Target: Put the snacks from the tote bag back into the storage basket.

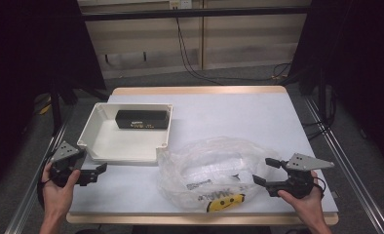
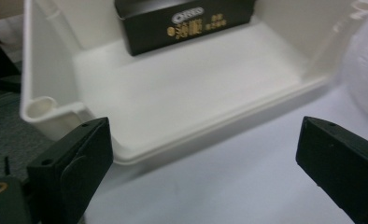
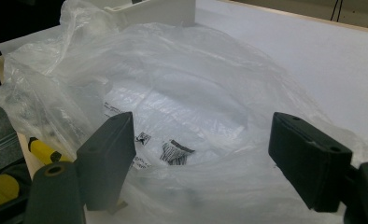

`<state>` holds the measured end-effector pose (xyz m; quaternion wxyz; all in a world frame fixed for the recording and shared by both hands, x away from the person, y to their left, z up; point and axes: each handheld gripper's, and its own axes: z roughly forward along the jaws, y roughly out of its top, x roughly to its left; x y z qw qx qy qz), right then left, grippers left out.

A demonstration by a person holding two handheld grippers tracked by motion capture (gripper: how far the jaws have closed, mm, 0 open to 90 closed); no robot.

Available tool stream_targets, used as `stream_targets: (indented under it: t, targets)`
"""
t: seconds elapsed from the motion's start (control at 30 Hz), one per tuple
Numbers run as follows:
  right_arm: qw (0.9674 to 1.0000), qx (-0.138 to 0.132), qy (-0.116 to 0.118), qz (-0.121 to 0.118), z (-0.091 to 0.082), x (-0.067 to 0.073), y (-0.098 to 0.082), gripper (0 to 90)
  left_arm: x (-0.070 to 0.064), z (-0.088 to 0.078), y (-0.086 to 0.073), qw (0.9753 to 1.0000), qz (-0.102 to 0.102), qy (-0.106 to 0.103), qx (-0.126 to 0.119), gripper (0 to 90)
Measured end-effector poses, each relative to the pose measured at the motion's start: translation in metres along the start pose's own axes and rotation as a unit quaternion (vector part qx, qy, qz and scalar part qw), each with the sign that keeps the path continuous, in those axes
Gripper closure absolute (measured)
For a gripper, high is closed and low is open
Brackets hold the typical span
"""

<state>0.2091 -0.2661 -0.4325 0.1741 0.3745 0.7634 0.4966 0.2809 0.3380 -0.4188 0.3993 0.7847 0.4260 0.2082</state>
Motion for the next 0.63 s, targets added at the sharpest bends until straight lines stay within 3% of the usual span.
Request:
stream_targets:
  t: [0.17, 0.2, 0.3, 0.37, 0.43, 0.47, 0.53, 0.63]
  targets:
    - [1.0000, 0.000, -0.003, 0.003, -0.001, -0.001, -0.001, 22.3, -0.021, -0.008, -0.012, 0.9997, 0.016, -0.017, 0.010, 3.7]
    - [1.0000, 0.000, -0.003, 0.001, -0.001, -0.001, -0.001, 22.3, -0.025, -0.011, -0.015, 0.9995, 0.013, -0.026, 0.008, 4.0]
    - [1.0000, 0.001, -0.004, 0.000, 0.000, -0.001, -0.002, 22.3, -0.036, -0.019, -0.020, 0.9999, 0.006, -0.016, 0.001, 4.0]
    - [1.0000, 0.001, -0.004, 0.000, 0.000, -0.001, -0.002, 22.0, -0.042, -0.023, -0.023, 0.9997, 0.002, -0.022, -0.009, 4.1]
    - [1.0000, 0.000, -0.006, 0.001, -0.001, -0.001, -0.002, 22.0, -0.051, -0.024, -0.029, 0.9993, -0.019, -0.017, -0.027, 3.8]
    - [1.0000, -0.001, -0.007, 0.000, -0.001, -0.001, -0.002, 22.0, -0.056, -0.024, -0.033, 0.9989, -0.024, -0.025, -0.033, 3.8]
    - [0.9999, -0.003, -0.009, 0.003, -0.002, -0.003, -0.002, 22.0, -0.060, -0.024, -0.038, 0.9991, -0.004, -0.031, -0.027, 4.0]
    - [0.9999, -0.006, -0.014, 0.004, -0.003, -0.004, -0.002, 22.0, -0.064, -0.023, -0.043, 0.9982, -0.013, -0.043, -0.040, 3.9]
